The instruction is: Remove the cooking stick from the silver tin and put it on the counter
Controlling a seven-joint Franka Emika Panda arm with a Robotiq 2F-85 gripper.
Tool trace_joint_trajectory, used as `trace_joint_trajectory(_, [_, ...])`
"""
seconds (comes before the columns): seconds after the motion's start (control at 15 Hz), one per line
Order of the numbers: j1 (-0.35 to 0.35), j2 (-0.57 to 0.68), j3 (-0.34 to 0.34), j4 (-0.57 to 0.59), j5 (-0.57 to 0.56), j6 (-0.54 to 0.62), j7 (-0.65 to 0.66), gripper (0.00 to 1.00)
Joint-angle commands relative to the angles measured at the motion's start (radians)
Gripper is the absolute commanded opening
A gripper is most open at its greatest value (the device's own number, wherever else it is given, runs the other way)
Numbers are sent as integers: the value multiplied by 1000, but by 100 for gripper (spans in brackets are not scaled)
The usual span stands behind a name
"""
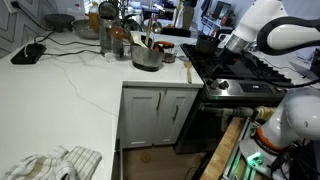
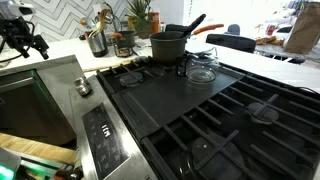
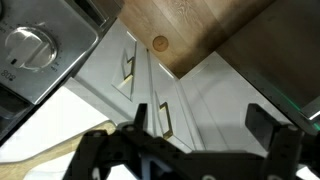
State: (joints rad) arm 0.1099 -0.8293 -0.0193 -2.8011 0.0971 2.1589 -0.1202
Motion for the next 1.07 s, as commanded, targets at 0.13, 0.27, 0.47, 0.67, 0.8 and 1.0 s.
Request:
trace_joint_trajectory(0.13, [-1, 0, 1, 2, 1, -3, 0, 100])
trace_joint_trajectory(0.27, [-1, 0, 1, 2, 1, -3, 0, 100])
trace_joint_trajectory(0.47, [-7, 70, 23, 77, 7, 68, 41, 100])
trace_joint_trajectory(0.67, [-36, 173, 68, 186, -2, 177, 141, 100])
trace_joint_trajectory(0.8, [-71, 238, 109, 250, -19, 217, 238, 100])
trace_joint_trajectory(1.0, [-159, 333, 186, 334, -83, 318, 408, 100])
